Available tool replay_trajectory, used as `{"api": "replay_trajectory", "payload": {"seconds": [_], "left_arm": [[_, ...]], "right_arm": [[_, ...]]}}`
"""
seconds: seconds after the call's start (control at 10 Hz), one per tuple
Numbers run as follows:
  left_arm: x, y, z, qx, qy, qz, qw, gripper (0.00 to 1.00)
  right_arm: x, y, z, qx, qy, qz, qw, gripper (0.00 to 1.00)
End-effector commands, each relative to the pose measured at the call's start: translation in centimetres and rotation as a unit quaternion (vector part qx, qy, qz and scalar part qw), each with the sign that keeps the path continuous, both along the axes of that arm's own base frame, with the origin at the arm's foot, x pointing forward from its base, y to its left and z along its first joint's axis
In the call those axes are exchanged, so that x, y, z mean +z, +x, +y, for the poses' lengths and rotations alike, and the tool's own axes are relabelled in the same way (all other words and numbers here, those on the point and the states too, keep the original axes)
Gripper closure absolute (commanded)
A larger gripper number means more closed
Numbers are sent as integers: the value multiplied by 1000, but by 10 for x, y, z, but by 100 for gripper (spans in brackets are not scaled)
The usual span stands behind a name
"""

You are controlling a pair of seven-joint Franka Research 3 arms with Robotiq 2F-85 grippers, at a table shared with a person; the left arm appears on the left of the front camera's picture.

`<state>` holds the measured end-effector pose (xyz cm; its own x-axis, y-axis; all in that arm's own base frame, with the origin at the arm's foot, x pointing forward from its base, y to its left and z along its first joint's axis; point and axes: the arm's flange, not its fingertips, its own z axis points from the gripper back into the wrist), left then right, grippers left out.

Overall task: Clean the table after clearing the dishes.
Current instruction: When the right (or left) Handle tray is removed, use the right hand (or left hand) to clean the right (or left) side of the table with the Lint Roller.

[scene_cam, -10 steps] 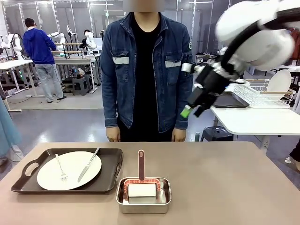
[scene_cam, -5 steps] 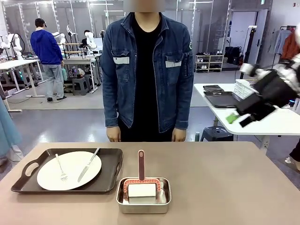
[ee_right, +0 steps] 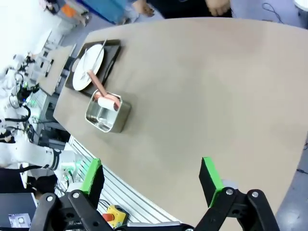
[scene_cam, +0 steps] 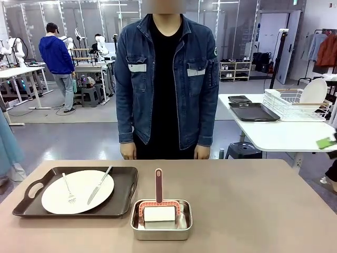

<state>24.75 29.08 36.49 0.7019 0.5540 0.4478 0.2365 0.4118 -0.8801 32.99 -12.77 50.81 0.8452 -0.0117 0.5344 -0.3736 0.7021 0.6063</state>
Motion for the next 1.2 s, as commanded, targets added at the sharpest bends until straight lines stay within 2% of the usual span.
{"api": "replay_trajectory", "payload": {"seconds": [0.0,0.2,0.4,0.6,0.7,0.8,1.1], "left_arm": [[1,-2,1,1,0,-3,1000,0],[1,-2,1,1,0,-3,1000,0],[1,-2,1,1,0,-3,1000,0],[1,-2,1,1,0,-3,1000,0],[1,-2,1,1,0,-3,1000,0],[1,-2,1,1,0,-3,1000,0],[1,-2,1,1,0,-3,1000,0]], "right_arm": [[-13,31,-29,16,20,10,1000,0],[-33,56,-61,29,44,21,998,0],[-52,66,-80,65,75,21,995,0],[-69,69,-94,83,108,4,991,0],[-76,75,-93,92,127,-27,987,0],[-66,65,-82,63,91,18,994,0],[-66,65,-82,63,91,18,994,0]]}}
